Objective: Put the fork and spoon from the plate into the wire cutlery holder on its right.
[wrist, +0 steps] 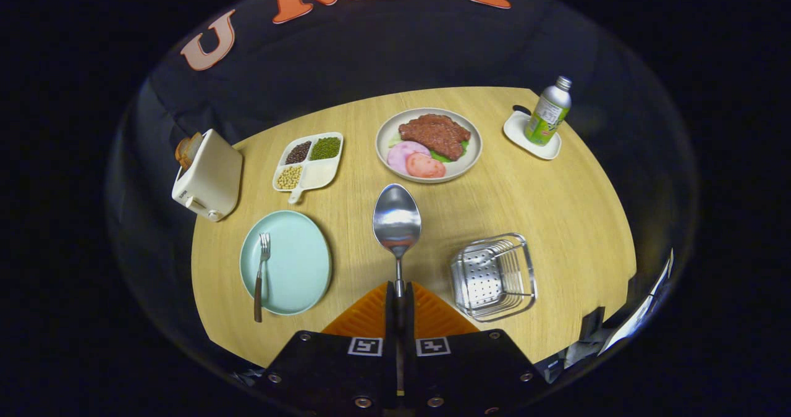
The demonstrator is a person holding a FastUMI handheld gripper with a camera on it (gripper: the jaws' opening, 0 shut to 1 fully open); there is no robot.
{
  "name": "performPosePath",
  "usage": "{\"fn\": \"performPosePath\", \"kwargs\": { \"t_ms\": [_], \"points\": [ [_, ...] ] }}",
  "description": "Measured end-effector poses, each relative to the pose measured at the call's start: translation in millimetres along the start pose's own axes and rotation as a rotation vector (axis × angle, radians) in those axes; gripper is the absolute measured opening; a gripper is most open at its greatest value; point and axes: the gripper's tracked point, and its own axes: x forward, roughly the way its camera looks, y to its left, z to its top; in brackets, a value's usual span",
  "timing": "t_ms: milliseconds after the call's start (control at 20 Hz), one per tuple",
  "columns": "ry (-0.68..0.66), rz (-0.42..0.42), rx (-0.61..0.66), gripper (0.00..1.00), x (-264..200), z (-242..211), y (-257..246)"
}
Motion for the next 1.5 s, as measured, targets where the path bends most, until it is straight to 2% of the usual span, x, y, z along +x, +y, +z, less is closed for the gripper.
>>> {"fn": "performPosePath", "kwargs": {
  "t_ms": [300,600,700,850,950,1100,1250,1450,1500],
  "points": [
    [0.039,-0.046,0.021,0.05,-5.7,-24.5,-61.2],
    [0.08,-0.067,0.032,0.06,1.8,-38.3,-87.4],
    [0.052,-0.077,0.039,0.08,3.8,-32.2,-91.4],
    [-0.014,-0.01,0.087,0.11,-1.3,-12.7,-78.7],
    [-0.079,0.001,0.09,0.13,-5.3,3.3,-78.4],
    [-0.209,0.026,0.083,0.21,-16.7,33.1,-67.1],
    [-0.34,0.072,0.068,0.33,-30.5,57.1,-48.1],
    [-0.593,0.137,-0.012,0.57,-62.5,93.1,-13.4],
    [-0.682,0.147,-0.045,0.66,-75.1,104.6,-5.1]
  ]
}}
